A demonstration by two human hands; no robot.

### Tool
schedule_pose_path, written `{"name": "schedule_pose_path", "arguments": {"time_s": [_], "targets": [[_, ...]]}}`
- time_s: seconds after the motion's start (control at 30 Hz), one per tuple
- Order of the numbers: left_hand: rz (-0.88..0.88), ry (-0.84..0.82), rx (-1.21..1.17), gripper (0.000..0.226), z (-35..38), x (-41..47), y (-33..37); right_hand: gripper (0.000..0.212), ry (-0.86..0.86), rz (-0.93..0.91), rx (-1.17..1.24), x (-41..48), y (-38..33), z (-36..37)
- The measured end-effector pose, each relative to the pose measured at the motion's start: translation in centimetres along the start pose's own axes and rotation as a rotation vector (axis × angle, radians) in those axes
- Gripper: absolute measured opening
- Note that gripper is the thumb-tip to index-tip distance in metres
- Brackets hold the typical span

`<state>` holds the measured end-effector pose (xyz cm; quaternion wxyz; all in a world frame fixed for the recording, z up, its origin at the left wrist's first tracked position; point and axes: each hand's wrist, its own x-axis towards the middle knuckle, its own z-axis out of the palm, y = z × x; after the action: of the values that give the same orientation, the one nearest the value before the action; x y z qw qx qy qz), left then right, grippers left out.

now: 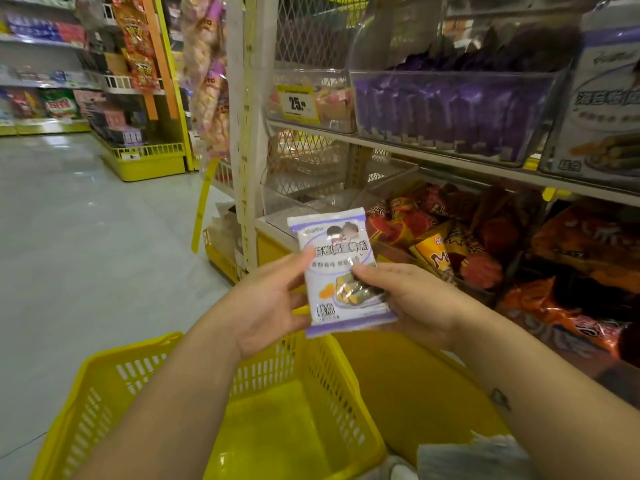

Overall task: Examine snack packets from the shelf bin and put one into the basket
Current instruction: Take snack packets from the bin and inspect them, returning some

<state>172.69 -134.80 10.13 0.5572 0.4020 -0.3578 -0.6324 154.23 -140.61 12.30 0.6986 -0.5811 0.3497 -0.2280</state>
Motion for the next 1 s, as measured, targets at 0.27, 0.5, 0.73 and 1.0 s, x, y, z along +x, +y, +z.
{"name": "schedule_pose_path", "arguments": {"time_s": [0.27, 0.5, 0.73, 1.0], "targets": [[-0.006, -0.07, 0.083, 0.042, -0.3, -0.6, -0.5, 0.043, 0.033, 0.006, 0.128, -0.2, -0.1, 0.5], [0.191, 0.11, 0.372, 0.04, 0.5, -0.3, -1.2, 0.028, 0.114, -0.069, 0.093, -0.3, -0.3, 0.7], [0.119, -0.02, 0.303, 0.069, 1.7, -0.1, -1.9, 0.031, 0.015, -0.185, -0.059, -0.9, -0.3, 1.7], [0.101, -0.144, -0.032, 0.054, 1.5, -0.1, -2.1, 0.054, 0.211, -0.254, -0.246, -0.4, 0.1, 0.5]]}}
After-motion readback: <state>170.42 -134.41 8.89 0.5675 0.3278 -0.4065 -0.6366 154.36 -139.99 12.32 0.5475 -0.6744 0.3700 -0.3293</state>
